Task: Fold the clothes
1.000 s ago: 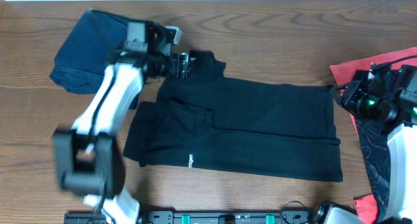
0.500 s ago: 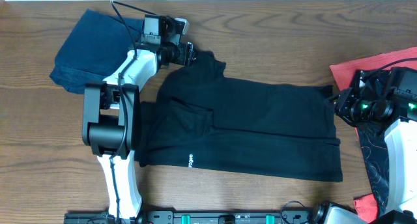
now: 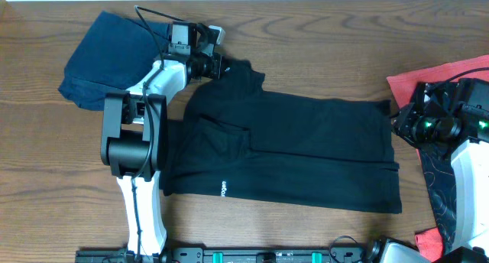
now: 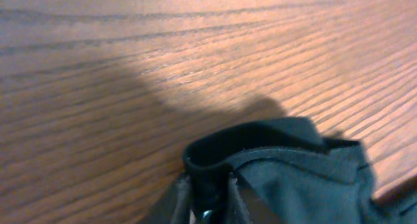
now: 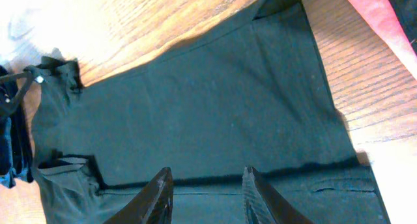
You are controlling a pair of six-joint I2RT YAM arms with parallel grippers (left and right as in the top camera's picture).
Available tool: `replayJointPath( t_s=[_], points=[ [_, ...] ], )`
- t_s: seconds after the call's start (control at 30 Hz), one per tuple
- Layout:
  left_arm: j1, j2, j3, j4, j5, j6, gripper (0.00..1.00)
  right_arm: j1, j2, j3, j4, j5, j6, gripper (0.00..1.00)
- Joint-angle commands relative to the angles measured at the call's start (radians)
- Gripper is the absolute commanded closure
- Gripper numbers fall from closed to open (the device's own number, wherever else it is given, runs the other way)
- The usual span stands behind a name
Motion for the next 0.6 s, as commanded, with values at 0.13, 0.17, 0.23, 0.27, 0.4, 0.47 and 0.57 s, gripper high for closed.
replayJointPath(
  t_s=[0.13, 0.17, 0.23, 0.27, 0.4, 0.47, 0.57],
  points=[
    [0.011, -0.050, 0.019, 0.083, 0.200, -0.064, 0.94, 0.008, 0.002, 0.010, 0.000, 0.105, -0.019, 0.65],
    [0.011, -0.070, 0.019, 0.078, 0.200, -0.065, 0.94, 0.008, 0.003, 0.010, 0.005, 0.119, -0.019, 0.64],
    [0.014, -0.109, 0.019, 0.062, 0.198, -0.064, 0.94, 0.008, 0.007, 0.007, 0.023, 0.138, -0.019, 0.61],
    [0.016, -0.127, 0.019, 0.051, 0.196, -0.063, 0.94, 0.008, 0.010, 0.006, 0.032, 0.146, -0.019, 0.60],
    [0.021, -0.200, 0.019, -0.036, 0.148, -0.035, 0.94, 0.008, 0.050, 0.004, 0.096, 0.164, -0.014, 0.60],
    [0.021, -0.239, 0.019, -0.116, 0.068, -0.002, 0.94, 0.008, 0.089, 0.004, 0.139, 0.164, 0.014, 0.60],
    [0.021, -0.281, 0.019, -0.206, 0.009, 0.051, 0.94, 0.008, 0.171, 0.004, 0.232, 0.164, 0.034, 0.59]
  ],
)
